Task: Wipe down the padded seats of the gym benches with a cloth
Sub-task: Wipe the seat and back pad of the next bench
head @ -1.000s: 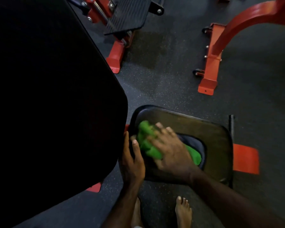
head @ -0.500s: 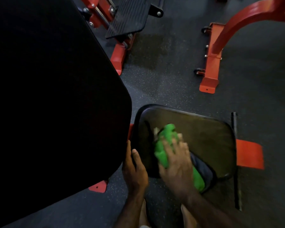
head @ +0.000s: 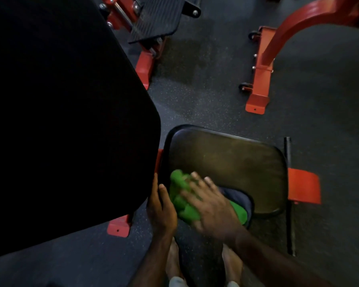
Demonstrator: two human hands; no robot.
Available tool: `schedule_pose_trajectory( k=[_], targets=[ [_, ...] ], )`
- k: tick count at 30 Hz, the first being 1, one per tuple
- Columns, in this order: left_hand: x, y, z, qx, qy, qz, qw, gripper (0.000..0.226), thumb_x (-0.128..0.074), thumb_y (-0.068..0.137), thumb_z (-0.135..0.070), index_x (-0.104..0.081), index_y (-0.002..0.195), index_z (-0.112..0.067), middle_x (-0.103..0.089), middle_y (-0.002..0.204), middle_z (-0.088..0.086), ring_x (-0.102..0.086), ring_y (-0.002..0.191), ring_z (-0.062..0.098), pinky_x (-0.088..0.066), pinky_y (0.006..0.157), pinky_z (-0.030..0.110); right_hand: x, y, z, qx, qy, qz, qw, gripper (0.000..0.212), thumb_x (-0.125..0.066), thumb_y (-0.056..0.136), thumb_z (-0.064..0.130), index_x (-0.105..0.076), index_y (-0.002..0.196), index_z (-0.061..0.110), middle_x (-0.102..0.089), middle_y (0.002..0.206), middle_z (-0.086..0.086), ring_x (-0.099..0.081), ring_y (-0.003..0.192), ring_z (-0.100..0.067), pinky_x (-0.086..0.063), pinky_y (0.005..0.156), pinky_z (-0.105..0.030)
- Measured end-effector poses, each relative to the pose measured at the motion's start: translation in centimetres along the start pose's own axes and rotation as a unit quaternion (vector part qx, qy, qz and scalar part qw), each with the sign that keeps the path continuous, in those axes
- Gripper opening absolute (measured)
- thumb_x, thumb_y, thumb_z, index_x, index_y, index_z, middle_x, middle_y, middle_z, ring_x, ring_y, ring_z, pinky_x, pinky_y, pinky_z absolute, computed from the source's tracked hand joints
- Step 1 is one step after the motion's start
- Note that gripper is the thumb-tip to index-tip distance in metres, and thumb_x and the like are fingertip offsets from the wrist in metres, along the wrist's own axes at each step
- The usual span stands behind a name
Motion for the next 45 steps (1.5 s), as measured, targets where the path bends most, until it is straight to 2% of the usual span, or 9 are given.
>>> schedule_pose_trajectory(
  k=[4,9,13,19,26,29,33,41,45],
  targets=[
    [0.3,-0.5,0.1,-0.010,-0.010,0.003,1.000,0.056,-0.036,0.103,-0.031,-0.045,0.152,-0.006,-0.046,0.155,0.008,-0.040,0.138,0.009,-0.022,0.100,-0.006,0.3,0.2,1.2,-0.336,0.103,-0.073,0.933,0.080,-0.068,0.086,0.036,-0.036,0.158,0.025,-0.027,0.168,-0.006,-0.006,0.159,-0.025,-0.015,0.128,-0.047],
    [0.1,-0.5,0.1,0.016,-0.016,-0.003,1.000,0.043,-0.040,0.111,-0.018,-0.046,0.151,-0.007,-0.048,0.154,0.007,-0.040,0.135,0.007,-0.022,0.096,-0.008,-0.6,-1.3,1.0,-0.013,-0.003,0.008,1.000,0.094,-0.075,0.073,0.039,-0.035,0.157,0.025,-0.025,0.169,-0.007,-0.010,0.159,-0.027,-0.009,0.127,-0.044],
    [0.3,-0.3,0.3,0.004,-0.023,-0.005,1.000,0.057,-0.036,0.102,-0.035,-0.048,0.151,-0.007,-0.049,0.151,0.001,-0.041,0.134,0.000,-0.024,0.100,-0.004,-0.4,-1.3,1.6,-0.304,0.091,-0.051,0.947,0.096,-0.078,0.080,0.041,-0.028,0.161,0.027,-0.028,0.168,-0.006,-0.006,0.160,-0.024,-0.009,0.128,-0.043],
    [-0.1,-0.4,0.6,0.022,-0.016,-0.006,1.000,0.042,-0.039,0.111,-0.019,-0.047,0.151,-0.008,-0.049,0.153,0.005,-0.041,0.135,0.004,-0.023,0.098,-0.006,-1.5,-2.4,2.2,-0.057,0.032,-0.005,0.998,0.078,-0.055,0.084,0.038,-0.036,0.158,0.024,-0.025,0.169,-0.008,-0.007,0.160,-0.026,-0.015,0.128,-0.046],
    [0.1,-0.6,0.9,0.016,-0.015,0.000,1.000,0.043,-0.040,0.111,-0.016,-0.045,0.153,-0.009,-0.047,0.155,0.006,-0.039,0.135,0.004,-0.022,0.096,-0.008,-1.3,-5.1,2.3,-0.321,0.101,-0.061,0.940,0.096,-0.065,0.088,0.069,-0.023,0.163,0.027,-0.016,0.171,-0.005,-0.002,0.160,-0.024,-0.011,0.127,-0.044],
    [-0.3,-0.7,0.9,0.013,-0.015,-0.014,1.000,0.043,-0.039,0.111,-0.019,-0.045,0.153,-0.009,-0.045,0.157,0.008,-0.037,0.136,0.005,-0.021,0.098,-0.007,-2.1,-2.2,4.4,-0.230,0.062,-0.046,0.970,0.096,-0.079,0.085,0.045,-0.026,0.161,0.021,-0.016,0.171,-0.007,0.001,0.160,-0.027,-0.017,0.127,-0.047],
    [-0.5,-0.2,1.3,0.038,-0.033,-0.012,0.999,0.044,-0.040,0.111,-0.024,-0.046,0.152,-0.010,-0.049,0.154,0.008,-0.042,0.135,0.007,-0.025,0.095,-0.007,-2.0,0.3,2.7,-0.072,0.035,-0.014,0.997,0.072,-0.054,0.093,0.037,-0.032,0.160,0.019,-0.022,0.169,-0.010,-0.004,0.159,-0.026,-0.012,0.127,-0.043],
    [-0.5,0.5,-0.1,-0.001,-0.010,0.001,1.000,0.053,-0.043,0.105,-0.034,-0.047,0.152,-0.010,-0.048,0.155,0.008,-0.040,0.134,0.003,-0.022,0.098,-0.007,-0.8,-4.7,2.1,-0.338,0.123,-0.065,0.931,0.094,-0.066,0.088,0.066,-0.025,0.163,0.027,-0.018,0.171,-0.005,0.002,0.160,-0.020,-0.013,0.127,-0.046],
    [-1.5,0.6,-0.4,-0.007,-0.005,-0.010,1.000,0.061,-0.037,0.101,-0.042,-0.043,0.155,-0.013,-0.043,0.159,0.004,-0.035,0.139,0.001,-0.018,0.104,-0.004,-1.1,-1.1,3.5,-0.225,0.103,-0.036,0.968,0.086,-0.067,0.088,0.042,-0.027,0.161,0.020,-0.015,0.171,-0.008,0.003,0.160,-0.026,-0.016,0.127,-0.050]
  ],
)
Point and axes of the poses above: each hand's wrist, its own y-axis towards the middle knuckle, its own x-axis out of the back of the hand, z = x × y, the point moved 1 cm from there along y, towards the middle knuckle
